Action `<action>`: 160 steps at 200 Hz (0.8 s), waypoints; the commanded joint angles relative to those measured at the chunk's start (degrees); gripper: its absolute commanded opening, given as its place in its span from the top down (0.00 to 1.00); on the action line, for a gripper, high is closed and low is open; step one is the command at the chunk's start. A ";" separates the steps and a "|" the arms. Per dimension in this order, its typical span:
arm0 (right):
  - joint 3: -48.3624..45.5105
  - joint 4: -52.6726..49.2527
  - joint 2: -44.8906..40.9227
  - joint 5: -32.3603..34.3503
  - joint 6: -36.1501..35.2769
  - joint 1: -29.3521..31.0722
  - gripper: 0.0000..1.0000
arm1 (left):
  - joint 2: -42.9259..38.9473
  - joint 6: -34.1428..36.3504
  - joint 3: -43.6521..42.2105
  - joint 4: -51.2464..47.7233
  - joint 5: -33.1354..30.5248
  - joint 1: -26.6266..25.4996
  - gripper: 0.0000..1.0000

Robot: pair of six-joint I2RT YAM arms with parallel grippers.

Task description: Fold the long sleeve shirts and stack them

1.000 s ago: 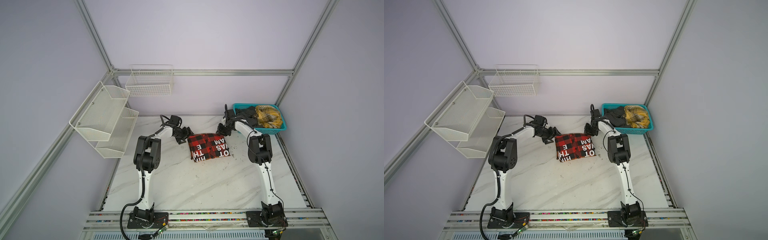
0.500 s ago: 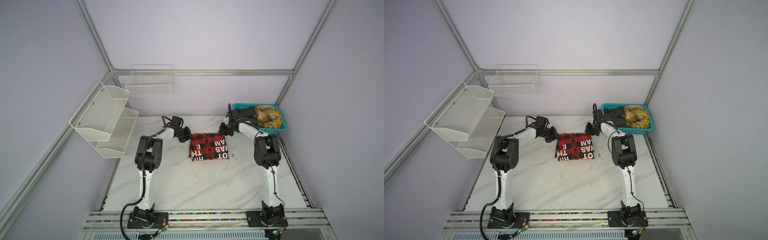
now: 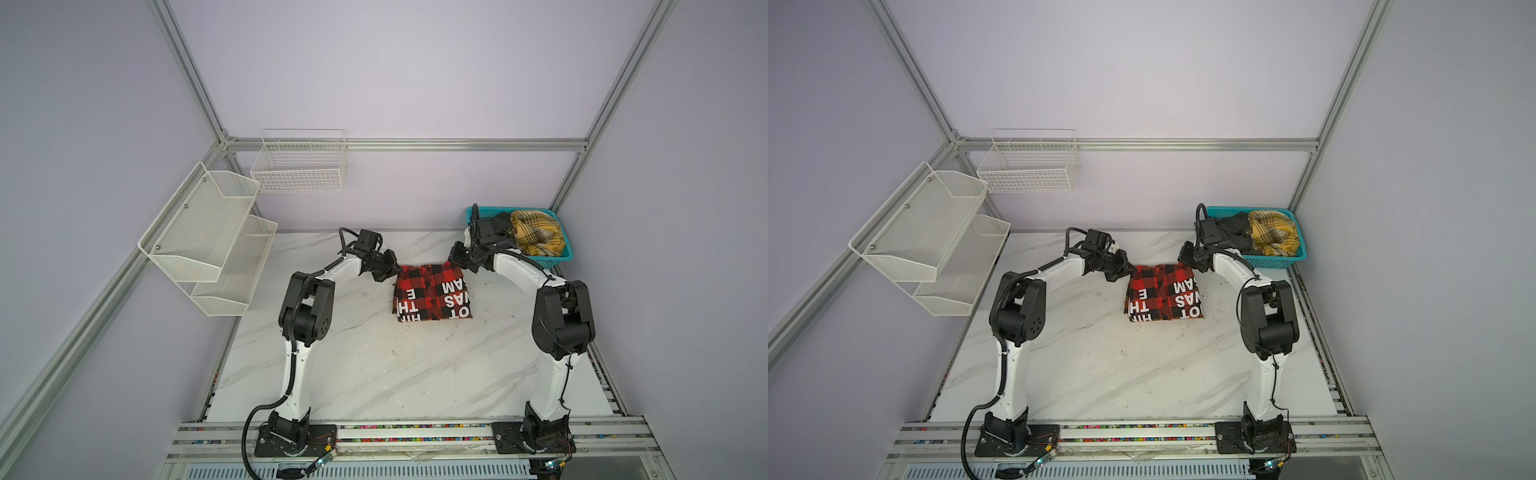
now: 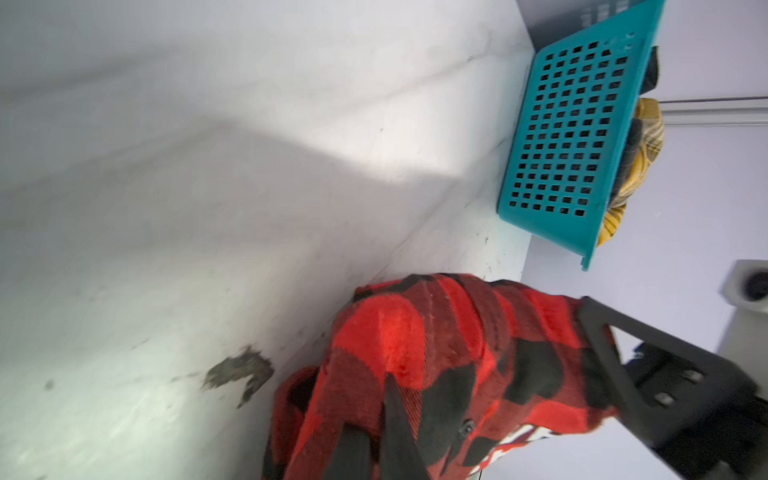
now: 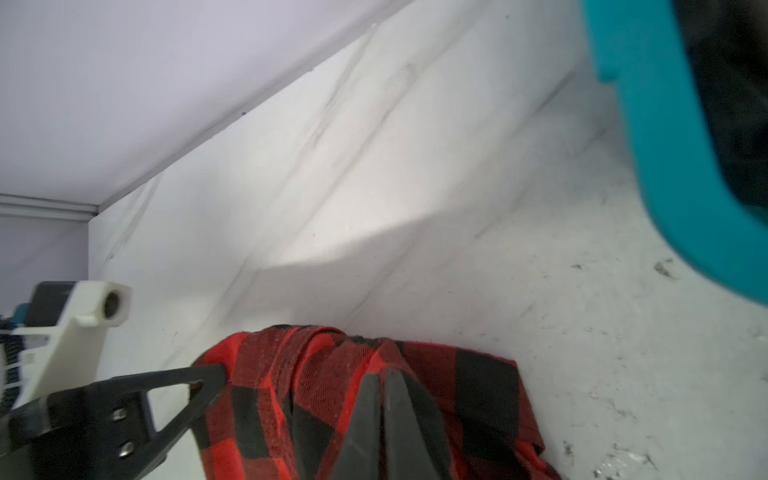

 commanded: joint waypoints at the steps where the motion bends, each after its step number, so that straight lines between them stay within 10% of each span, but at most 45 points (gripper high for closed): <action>1: -0.99 1.01 2.36 3.12 1.56 -2.91 0.99 | 3.20 -1.27 8.48 0.57 1.79 -0.62 0.97; 19: 0.13 -0.67 3.75 2.71 1.34 -3.57 0.72 | 5.16 -1.19 9.39 -1.18 2.00 -1.06 0.55; 51: 3.28 -8.77 2.74 8.24 -1.88 -3.54 0.48 | 1.49 1.39 6.92 -5.64 -2.14 -0.49 0.34; 108: 5.51 -19.80 -4.33 19.00 -4.82 4.69 0.51 | -10.99 6.67 5.85 -14.95 -10.05 -0.85 0.31; 160: 7.40 -21.87 -1.46 21.97 -2.65 7.89 0.65 | -4.53 6.24 9.57 -14.78 -6.31 -6.13 0.37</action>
